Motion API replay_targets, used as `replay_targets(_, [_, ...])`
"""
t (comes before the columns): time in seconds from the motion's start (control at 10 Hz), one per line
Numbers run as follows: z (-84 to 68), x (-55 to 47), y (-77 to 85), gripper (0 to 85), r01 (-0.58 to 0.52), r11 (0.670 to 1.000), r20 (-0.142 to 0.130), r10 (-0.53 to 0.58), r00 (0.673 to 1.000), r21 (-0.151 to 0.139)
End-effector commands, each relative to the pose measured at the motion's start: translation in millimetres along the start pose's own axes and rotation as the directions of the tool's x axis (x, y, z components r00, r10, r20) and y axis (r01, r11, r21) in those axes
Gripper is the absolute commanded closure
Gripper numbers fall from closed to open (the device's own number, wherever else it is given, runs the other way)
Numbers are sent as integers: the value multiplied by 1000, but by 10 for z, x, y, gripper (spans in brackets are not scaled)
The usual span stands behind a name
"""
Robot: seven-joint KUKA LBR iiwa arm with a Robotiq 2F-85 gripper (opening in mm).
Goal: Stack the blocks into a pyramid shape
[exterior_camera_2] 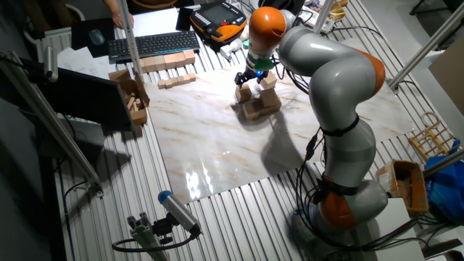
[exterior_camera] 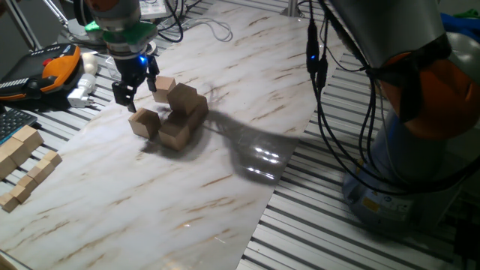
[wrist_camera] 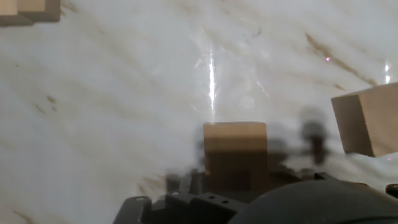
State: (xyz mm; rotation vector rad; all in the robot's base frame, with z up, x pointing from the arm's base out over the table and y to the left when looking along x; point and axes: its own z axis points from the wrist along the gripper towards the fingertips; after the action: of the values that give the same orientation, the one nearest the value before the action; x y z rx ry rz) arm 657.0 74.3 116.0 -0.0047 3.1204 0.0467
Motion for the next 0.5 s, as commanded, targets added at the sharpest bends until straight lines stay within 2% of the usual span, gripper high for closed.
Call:
replay_targets(0.0, [39,-24,-7,0,-1,1000,-1,1,1000,-1])
replay_targets(0.4, [119,-68,1,0,-6,1000,4,6,1000,-2])
